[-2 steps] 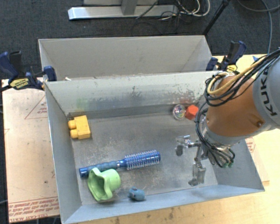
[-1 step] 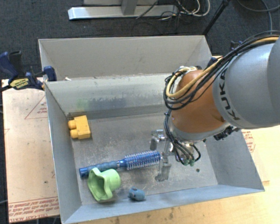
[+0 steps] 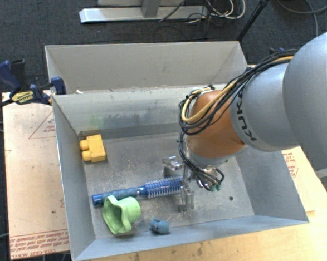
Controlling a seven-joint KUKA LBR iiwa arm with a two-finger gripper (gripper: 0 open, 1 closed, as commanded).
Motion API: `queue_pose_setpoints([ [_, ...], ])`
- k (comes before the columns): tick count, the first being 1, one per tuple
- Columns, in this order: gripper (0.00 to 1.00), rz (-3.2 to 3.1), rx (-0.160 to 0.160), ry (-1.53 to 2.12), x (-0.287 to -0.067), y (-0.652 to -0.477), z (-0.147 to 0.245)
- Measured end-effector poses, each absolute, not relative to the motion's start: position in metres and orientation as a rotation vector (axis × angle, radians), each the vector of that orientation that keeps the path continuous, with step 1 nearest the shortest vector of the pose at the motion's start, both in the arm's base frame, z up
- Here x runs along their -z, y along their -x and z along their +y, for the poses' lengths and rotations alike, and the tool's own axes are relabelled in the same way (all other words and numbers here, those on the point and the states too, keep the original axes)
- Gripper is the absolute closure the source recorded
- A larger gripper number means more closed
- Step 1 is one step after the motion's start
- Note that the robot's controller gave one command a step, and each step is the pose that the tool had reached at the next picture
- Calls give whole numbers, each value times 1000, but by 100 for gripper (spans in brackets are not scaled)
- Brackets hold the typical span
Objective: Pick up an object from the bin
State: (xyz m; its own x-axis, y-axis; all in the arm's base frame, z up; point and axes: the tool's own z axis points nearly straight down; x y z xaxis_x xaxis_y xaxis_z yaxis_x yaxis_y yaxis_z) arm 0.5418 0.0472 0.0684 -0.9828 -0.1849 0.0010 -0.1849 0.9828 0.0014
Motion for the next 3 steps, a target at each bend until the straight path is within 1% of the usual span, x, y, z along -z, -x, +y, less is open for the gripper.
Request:
queue_pose_setpoints([
  [1,100,-3130,1,-296,-70,-543,47],
  [2,100,-3137,-1,-306,-187,-564,41],
  [3,100,-3077,0,-664,-267,-566,48],
])
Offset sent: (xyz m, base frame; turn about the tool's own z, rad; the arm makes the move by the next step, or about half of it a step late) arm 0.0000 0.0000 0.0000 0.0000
